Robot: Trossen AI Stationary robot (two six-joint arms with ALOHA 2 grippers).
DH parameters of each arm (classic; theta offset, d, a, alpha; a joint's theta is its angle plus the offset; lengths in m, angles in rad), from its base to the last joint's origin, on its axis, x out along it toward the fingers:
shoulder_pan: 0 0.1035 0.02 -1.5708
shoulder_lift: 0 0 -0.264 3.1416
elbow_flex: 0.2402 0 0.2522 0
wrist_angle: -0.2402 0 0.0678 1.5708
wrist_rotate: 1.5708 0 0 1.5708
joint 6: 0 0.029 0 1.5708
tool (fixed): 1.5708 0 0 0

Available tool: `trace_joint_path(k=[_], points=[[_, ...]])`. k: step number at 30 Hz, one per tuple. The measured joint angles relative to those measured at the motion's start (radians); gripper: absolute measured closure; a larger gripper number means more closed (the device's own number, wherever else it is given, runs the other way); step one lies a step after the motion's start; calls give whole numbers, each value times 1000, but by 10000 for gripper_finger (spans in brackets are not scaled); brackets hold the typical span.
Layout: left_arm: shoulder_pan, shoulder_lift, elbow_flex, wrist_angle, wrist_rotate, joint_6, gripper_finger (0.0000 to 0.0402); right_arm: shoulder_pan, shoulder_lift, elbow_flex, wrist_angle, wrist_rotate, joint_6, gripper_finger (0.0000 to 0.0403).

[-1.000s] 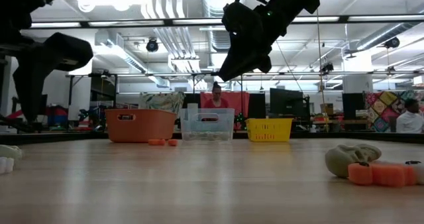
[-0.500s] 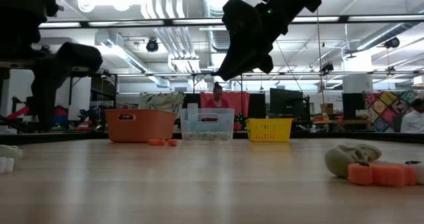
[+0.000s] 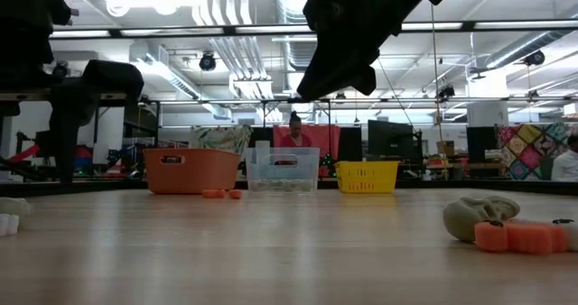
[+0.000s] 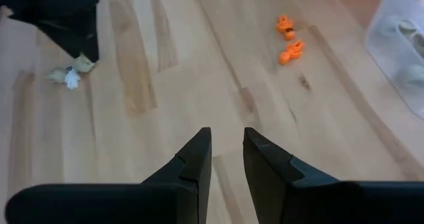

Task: Sort Halloween decoration
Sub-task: Put the gray skull toy into the transparent bin

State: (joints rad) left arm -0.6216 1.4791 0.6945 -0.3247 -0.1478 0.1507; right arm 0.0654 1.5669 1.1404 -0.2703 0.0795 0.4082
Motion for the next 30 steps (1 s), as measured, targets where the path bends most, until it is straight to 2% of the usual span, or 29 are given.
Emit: trace_joint_path(k=[14, 30], points=[[0, 56, -2, 51, 1, 24, 219, 29, 0, 0, 22, 2, 3, 331], [10, 70, -2, 66, 0, -3, 342, 29, 0, 0, 22, 28, 1, 329]])
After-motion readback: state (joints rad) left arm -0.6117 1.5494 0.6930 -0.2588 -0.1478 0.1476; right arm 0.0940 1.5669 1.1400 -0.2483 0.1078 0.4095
